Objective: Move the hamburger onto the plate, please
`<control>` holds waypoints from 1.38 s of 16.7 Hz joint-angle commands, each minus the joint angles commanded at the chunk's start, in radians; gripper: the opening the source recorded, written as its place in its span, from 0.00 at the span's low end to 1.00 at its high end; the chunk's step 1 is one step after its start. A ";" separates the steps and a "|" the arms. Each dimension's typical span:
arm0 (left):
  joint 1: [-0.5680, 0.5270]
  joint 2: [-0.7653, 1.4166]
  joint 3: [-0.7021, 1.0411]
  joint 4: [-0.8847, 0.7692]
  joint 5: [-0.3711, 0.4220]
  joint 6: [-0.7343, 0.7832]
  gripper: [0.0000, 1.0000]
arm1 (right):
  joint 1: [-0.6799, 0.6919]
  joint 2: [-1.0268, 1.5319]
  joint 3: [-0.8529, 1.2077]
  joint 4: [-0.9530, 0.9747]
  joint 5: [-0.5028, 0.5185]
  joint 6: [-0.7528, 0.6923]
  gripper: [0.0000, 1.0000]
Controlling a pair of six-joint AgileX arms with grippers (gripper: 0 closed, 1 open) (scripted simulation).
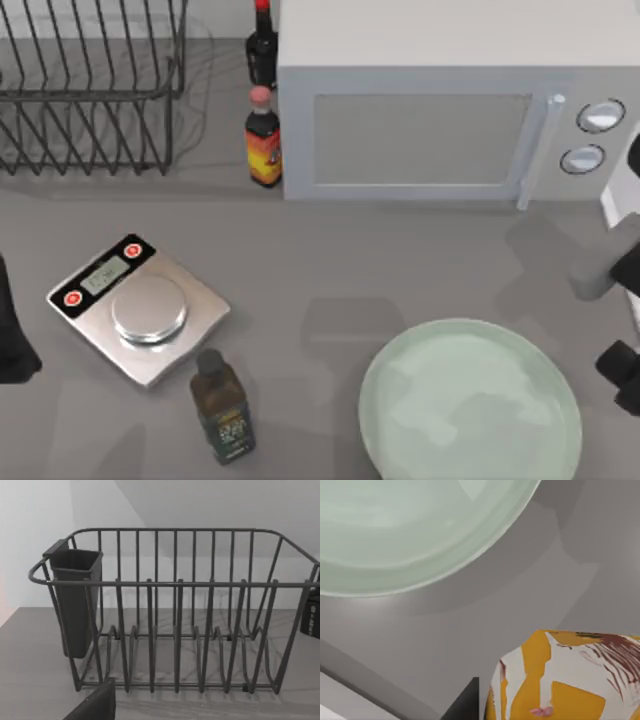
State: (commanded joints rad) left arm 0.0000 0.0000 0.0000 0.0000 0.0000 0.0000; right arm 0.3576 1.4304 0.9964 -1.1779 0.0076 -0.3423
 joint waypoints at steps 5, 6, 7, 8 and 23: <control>0.000 0.000 0.000 0.000 0.000 0.000 1.00 | 0.115 0.122 0.074 -0.017 0.001 -0.600 0.00; 0.000 0.000 0.000 0.000 0.000 0.000 1.00 | 0.139 0.145 0.087 -0.020 0.000 -0.733 0.00; 0.000 0.000 0.000 0.000 0.000 0.000 1.00 | 0.163 0.169 0.100 -0.022 0.000 -0.865 0.00; 0.000 0.000 0.000 0.000 0.000 0.000 1.00 | 0.187 0.192 0.113 -0.023 0.000 -0.994 0.00; 0.000 0.000 0.000 0.000 0.000 0.000 1.00 | 0.390 0.298 0.218 0.059 0.009 -2.040 0.00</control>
State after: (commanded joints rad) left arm 0.0000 0.0000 0.0000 0.0000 0.0000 0.0000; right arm 0.7480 1.7280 1.2141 -1.1185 0.0163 -2.3820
